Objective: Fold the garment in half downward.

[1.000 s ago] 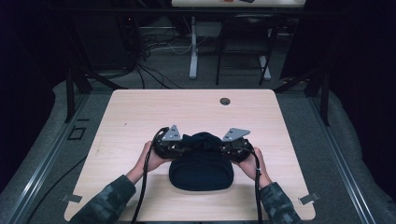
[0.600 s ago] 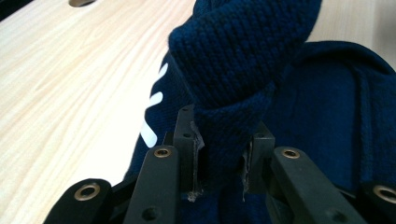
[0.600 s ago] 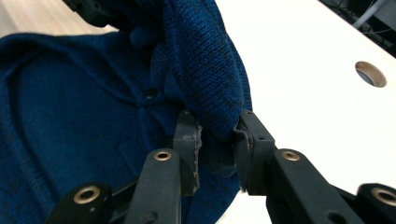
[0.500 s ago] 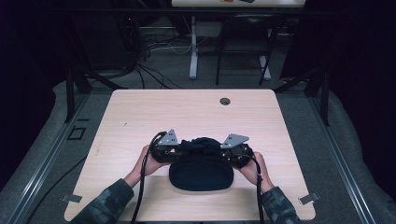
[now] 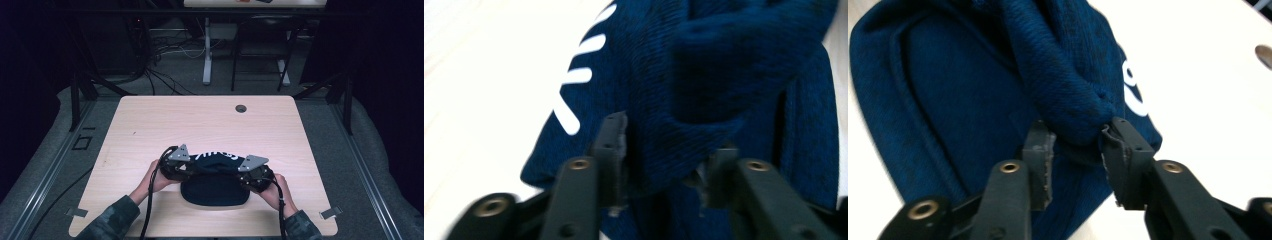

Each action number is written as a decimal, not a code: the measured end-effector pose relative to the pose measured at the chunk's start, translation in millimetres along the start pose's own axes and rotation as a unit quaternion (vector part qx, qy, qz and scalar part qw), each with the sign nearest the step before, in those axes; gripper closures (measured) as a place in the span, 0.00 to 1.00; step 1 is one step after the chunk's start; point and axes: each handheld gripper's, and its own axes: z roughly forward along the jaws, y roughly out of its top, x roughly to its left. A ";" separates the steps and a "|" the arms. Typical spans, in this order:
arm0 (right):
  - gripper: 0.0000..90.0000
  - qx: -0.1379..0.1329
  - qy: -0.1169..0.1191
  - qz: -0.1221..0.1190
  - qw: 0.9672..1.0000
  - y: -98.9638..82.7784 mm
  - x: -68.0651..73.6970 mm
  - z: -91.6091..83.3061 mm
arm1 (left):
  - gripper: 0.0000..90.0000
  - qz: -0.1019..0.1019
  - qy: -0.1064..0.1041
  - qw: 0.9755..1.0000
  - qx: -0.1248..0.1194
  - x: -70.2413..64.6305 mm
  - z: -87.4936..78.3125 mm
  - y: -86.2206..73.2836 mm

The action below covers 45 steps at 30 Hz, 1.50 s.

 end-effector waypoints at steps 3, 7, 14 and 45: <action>0.66 0.004 0.001 0.015 1.000 -5.2 -1.1 -7.0 | 0.51 -0.023 0.000 1.000 -0.006 2.2 -6.7 -5.5; 0.61 -0.009 0.003 0.036 0.999 -10.6 -7.6 -20.0 | 0.44 -0.047 0.000 0.999 -0.018 7.5 -20.3 -13.0; 0.51 -0.019 0.002 0.072 0.997 -6.4 -21.7 -23.7 | 0.36 -0.050 0.011 0.998 -0.035 10.7 -41.2 -12.8; 0.23 0.062 0.007 0.083 0.995 -4.7 3.2 51.4 | 0.20 -0.053 0.081 0.995 0.024 -18.2 29.7 -20.8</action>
